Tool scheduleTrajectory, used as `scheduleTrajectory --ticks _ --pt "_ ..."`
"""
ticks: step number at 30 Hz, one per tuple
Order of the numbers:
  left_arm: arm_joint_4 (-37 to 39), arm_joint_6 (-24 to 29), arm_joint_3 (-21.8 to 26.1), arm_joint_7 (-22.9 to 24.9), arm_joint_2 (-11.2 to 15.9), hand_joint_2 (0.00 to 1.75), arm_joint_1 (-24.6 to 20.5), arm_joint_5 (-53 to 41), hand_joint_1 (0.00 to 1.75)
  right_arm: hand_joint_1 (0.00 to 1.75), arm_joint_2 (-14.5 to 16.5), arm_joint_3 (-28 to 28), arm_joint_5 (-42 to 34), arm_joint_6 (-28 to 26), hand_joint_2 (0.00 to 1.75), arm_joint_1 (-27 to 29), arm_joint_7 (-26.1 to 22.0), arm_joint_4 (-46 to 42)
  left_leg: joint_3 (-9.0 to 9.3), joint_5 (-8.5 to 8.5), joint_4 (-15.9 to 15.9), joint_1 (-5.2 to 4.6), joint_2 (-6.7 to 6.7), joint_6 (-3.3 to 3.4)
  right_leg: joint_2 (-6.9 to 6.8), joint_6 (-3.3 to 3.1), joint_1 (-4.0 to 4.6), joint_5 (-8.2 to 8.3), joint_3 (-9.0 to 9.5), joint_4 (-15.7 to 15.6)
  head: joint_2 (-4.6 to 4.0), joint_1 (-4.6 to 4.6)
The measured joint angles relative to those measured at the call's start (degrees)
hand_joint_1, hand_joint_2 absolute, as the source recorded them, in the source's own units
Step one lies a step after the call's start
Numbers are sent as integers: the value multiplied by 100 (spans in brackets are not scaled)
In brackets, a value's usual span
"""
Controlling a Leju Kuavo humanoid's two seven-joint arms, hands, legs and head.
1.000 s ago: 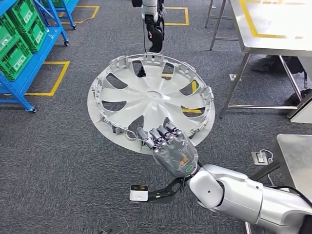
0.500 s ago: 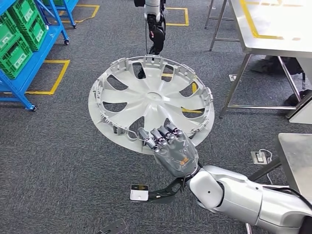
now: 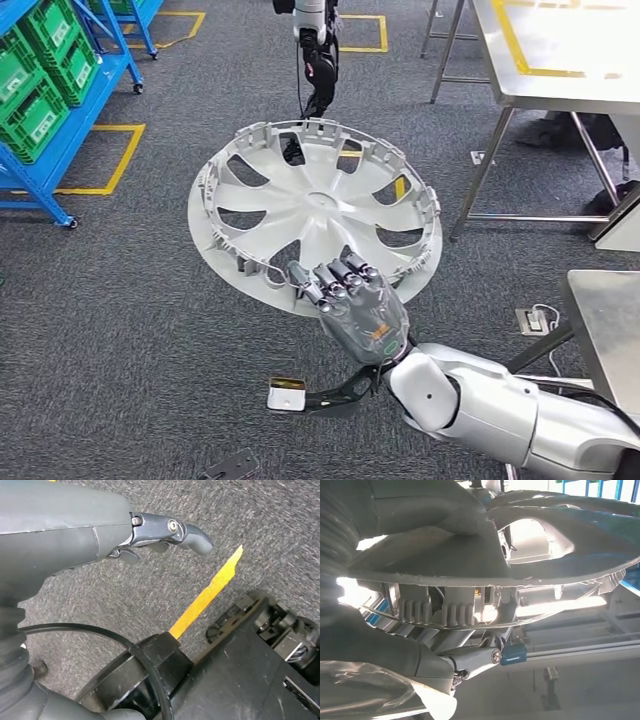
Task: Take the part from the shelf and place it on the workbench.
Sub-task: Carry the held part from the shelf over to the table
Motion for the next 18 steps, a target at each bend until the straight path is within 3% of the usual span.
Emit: scheduleTrajectory --ticks 2,5,7,8,9,11,13,16,18 --pt "-1 7 8 0 -4 175 -1 0 0 175 -1 -37 -1 -1 175 10 0 -1 25 58 -85 31 31 45 16 33 -5 -113 -82 117 0 11" --pt "-2 17 11 0 -9 175 4 0 0 175 -2 -65 4 -4 175 30 0 -2 24 99 -137 53 102 77 29 95 -39 -598 -499 1023 0 30" --pt "-1 20 15 0 -9 175 13 0 0 175 -4 -64 4 -3 175 62 0 -2 20 98 -133 60 161 68 25 140 -82 -688 -689 1456 0 28" --pt "-1 19 17 0 -9 175 14 -1 0 175 -5 -64 3 -1 175 74 0 -2 20 94 -128 71 192 55 16 159 -104 -586 -651 1382 0 28" --pt "-1 17 19 0 -11 175 15 -1 0 175 -7 -64 2 2 175 80 0 -2 22 84 -119 87 225 30 -15 178 -125 -411 -515 1113 0 28" --pt "-1 15 25 0 -7 175 14 -2 0 175 -7 -67 2 7 175 80 0 -5 20 52 -78 102 287 -59 -207 214 -119 -151 -159 417 0 39" --pt "-1 11 40 0 -1 175 19 -3 0 175 -5 -74 2 9 175 74 0 -10 9 33 -41 77 361 -147 -330 150 -81 -107 1 97 0 43" --pt "-1 6 66 0 0 175 15 -4 0 175 -5 -80 2 10 175 78 0 -12 18 3 -16 74 477 -219 -173 -18 -66 -92 -44 116 1 28" --pt "-1 9 72 0 5 175 6 -3 0 175 -4 -90 0 12 175 77 0 -11 -84 -222 271 96 341 -251 -65 -110 -73 -71 -48 108 1 15"
